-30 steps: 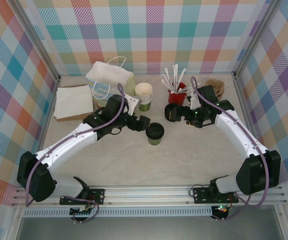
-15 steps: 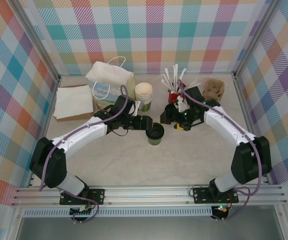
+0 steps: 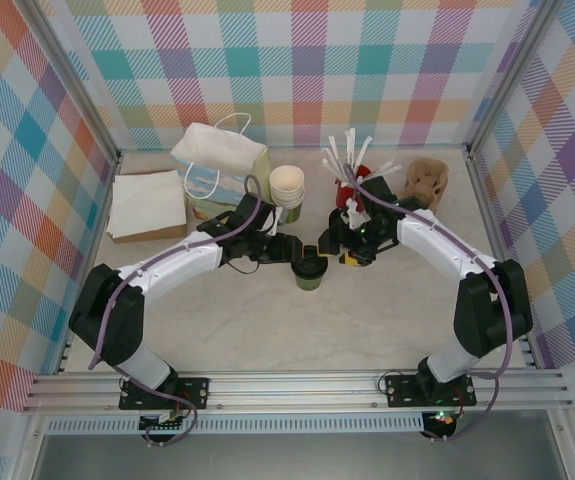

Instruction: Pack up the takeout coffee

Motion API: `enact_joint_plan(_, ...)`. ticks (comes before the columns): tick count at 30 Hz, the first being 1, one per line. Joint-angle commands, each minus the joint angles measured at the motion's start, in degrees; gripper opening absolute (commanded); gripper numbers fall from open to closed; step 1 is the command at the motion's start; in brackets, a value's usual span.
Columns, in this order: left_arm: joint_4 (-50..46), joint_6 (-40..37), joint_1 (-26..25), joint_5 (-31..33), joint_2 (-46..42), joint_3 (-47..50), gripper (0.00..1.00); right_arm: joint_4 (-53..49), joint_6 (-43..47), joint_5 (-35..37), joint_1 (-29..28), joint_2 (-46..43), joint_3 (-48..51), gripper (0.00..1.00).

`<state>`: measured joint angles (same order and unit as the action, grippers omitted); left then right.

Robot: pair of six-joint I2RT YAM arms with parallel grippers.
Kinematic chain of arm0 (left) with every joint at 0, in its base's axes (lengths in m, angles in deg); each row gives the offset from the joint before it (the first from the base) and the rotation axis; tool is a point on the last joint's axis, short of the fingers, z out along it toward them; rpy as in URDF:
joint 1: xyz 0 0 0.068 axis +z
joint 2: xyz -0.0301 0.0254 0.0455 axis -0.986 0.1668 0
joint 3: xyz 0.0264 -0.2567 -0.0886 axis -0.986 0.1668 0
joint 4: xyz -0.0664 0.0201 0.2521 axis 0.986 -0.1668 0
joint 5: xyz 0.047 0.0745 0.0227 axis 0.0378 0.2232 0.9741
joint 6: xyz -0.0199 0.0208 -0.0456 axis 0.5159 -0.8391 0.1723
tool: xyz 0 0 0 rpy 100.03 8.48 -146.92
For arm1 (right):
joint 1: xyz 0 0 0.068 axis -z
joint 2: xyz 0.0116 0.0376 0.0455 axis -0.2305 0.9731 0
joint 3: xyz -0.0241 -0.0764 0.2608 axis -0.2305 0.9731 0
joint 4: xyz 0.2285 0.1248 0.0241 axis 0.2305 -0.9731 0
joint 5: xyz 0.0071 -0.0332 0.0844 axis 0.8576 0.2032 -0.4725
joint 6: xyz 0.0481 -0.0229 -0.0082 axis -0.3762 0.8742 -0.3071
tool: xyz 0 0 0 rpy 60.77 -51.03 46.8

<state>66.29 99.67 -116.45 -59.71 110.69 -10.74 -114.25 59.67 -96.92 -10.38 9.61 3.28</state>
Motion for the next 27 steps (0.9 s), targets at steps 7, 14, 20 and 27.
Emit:
enact_joint_plan(7, -1.8, -0.4, 0.5, 0.9, 0.5, -0.1, 0.43, -1.7, -0.3, -1.3, -0.8, 2.0, -1.1, 0.63)
enact_joint_plan(14, -1.6, -0.7, 0.5, 0.5, 0.7, 0.3, 0.40, -1.8, -0.6, -1.6, -1.3, 3.3, -1.2, 0.58)
enact_joint_plan(20, -2.0, -0.9, 0.5, 0.6, 1.2, 0.4, 0.38, -3.1, -0.4, -0.7, -1.4, 4.7, -1.4, 0.53)
enact_joint_plan(27, -3.3, -2.0, 0.5, 2.0, 2.1, 0.9, 0.36, -5.7, -0.2, 2.0, -1.4, 6.1, -1.5, 0.50)
